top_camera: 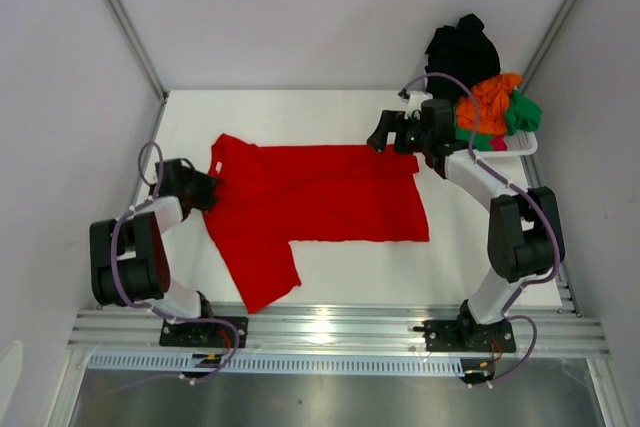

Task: Fold and stack the t-shirts
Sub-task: Fold the tshirt

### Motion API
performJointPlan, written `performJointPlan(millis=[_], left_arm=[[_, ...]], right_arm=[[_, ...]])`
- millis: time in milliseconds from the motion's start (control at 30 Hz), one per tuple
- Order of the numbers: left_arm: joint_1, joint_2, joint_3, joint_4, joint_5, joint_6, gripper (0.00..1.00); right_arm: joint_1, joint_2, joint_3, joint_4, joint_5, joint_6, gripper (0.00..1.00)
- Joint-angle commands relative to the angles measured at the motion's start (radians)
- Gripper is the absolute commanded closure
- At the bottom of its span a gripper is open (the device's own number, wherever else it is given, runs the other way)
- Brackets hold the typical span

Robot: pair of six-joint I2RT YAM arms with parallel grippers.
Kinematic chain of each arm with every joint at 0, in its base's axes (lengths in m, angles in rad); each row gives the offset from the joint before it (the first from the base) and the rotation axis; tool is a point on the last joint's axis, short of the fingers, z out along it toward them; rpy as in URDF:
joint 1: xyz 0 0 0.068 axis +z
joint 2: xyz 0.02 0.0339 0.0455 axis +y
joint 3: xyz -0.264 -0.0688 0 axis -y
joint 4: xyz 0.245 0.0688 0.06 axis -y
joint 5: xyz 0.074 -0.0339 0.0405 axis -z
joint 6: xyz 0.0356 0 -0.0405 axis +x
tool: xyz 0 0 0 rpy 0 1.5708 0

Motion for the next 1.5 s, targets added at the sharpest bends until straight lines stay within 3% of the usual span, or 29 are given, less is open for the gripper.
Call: performJointPlan(millis=[0,533,833,1300,1400,1467], left_arm=[[-0.005,0.031,-0.014,0.067,0.025,0.009,0.43],[-0.036,0.038,-0.014,0.039,0.011,0.035,0.44],[-0.036,-0.070,-0.055,-0.005,-0.017,0.088,0.43],[-0.045,0.008,-0.037,0.039,0.006,0.072,0.48],[-0.048,0.030,-0.023,0.045,0.011,0.071,0.51],[-0.051,0.039,-0.023,0.057,0.008,0.068,0.59]], right_arm=[[0.006,0.020,0.046,-0.001,0.007,-0.005,0.01],[0.008,0.027,0.045,-0.045,0.016,-0.026,0.01],[0.008,0.028,0.035,-0.050,0.018,-0.034,0.01],[0.006,0.017,0.023,-0.053,0.021,-0.039,0.01],[0.008,0.019,0.020,-0.051,0.021,-0.036,0.01],[0.008,0.017,0.018,-0.053,0.021,-0.034,0.01]])
